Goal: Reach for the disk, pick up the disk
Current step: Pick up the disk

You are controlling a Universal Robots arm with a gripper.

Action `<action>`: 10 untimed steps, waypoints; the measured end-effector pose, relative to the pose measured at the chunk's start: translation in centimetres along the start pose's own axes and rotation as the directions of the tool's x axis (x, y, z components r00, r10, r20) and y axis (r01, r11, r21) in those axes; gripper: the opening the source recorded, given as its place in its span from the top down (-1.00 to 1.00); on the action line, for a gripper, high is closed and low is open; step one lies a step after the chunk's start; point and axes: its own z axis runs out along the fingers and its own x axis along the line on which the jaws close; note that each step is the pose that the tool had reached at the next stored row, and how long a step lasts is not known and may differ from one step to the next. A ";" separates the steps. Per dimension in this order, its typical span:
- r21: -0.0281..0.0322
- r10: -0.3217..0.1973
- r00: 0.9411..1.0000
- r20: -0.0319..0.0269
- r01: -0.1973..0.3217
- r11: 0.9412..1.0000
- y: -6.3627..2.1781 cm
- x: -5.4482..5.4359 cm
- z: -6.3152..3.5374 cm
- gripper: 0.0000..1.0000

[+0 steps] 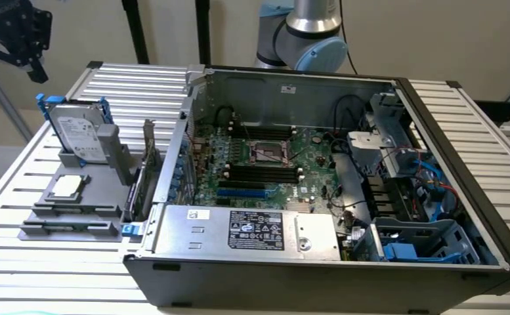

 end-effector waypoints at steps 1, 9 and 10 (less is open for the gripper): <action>0.000 -0.011 1.000 0.000 0.011 1.000 0.00 0.0 -0.01 0.79; -0.003 -0.139 0.990 -0.001 0.139 0.990 0.00 0.0 0.03 0.79; -0.003 -0.157 0.988 -0.001 0.157 0.988 0.00 0.0 0.04 0.79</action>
